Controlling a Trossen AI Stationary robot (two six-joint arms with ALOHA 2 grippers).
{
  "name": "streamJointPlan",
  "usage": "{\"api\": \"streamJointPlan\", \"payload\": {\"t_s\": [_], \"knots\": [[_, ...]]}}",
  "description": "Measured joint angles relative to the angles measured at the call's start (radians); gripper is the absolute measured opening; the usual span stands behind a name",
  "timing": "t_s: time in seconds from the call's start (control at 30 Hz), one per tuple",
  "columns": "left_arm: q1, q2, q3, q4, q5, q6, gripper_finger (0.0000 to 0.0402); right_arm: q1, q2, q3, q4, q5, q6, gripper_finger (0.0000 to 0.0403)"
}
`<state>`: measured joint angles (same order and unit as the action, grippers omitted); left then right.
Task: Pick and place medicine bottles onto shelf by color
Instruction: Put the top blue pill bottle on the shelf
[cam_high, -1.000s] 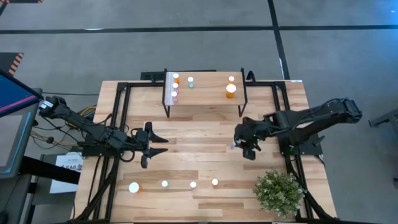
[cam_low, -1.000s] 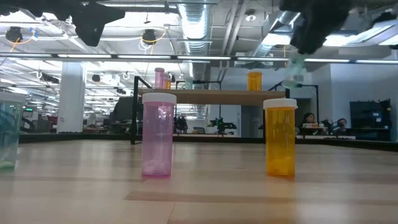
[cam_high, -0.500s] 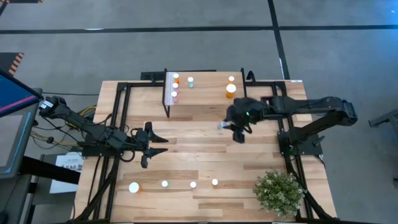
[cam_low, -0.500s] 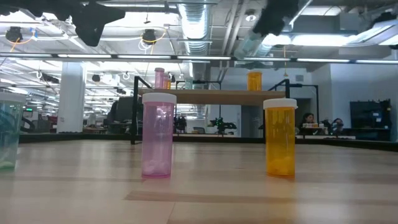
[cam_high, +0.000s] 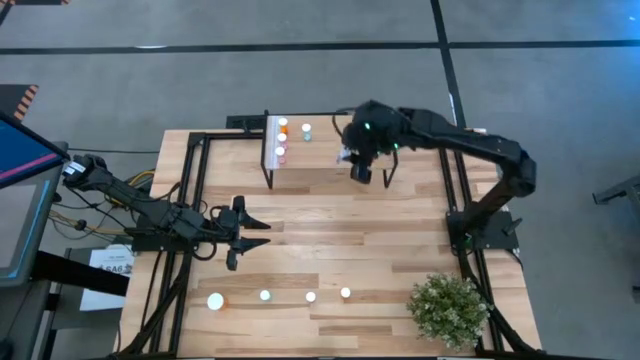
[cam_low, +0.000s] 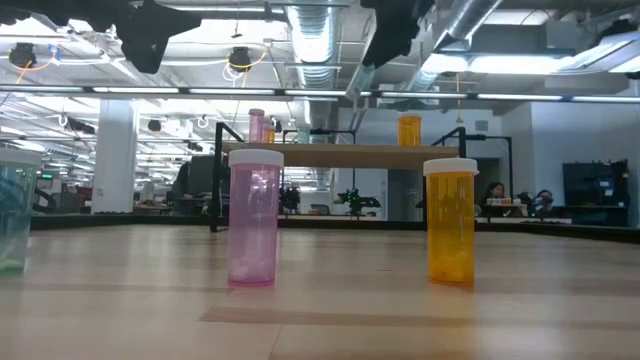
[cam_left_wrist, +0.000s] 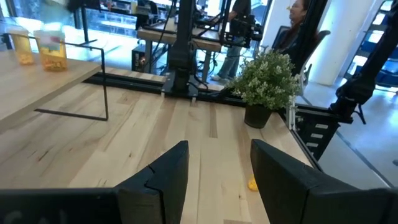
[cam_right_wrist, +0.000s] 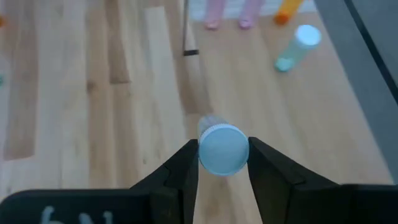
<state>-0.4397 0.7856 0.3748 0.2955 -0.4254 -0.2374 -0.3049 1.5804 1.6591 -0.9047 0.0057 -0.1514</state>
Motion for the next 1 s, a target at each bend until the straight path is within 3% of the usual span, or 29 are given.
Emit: {"api": "streamJointPlan", "payload": {"t_s": [0.4, 1.0], "knots": [[0.000, 0.000, 0.000, 0.001, 0.000, 0.015, 0.0160, -0.219, 0.209, 0.249, -0.224, -0.009, -0.076, 0.0147], [0.001, 0.000, 0.000, 0.001, -0.004, 0.019, 0.0160, -0.352, 0.290, 0.280, -0.251, -0.008, -0.114, 0.0147]]}}
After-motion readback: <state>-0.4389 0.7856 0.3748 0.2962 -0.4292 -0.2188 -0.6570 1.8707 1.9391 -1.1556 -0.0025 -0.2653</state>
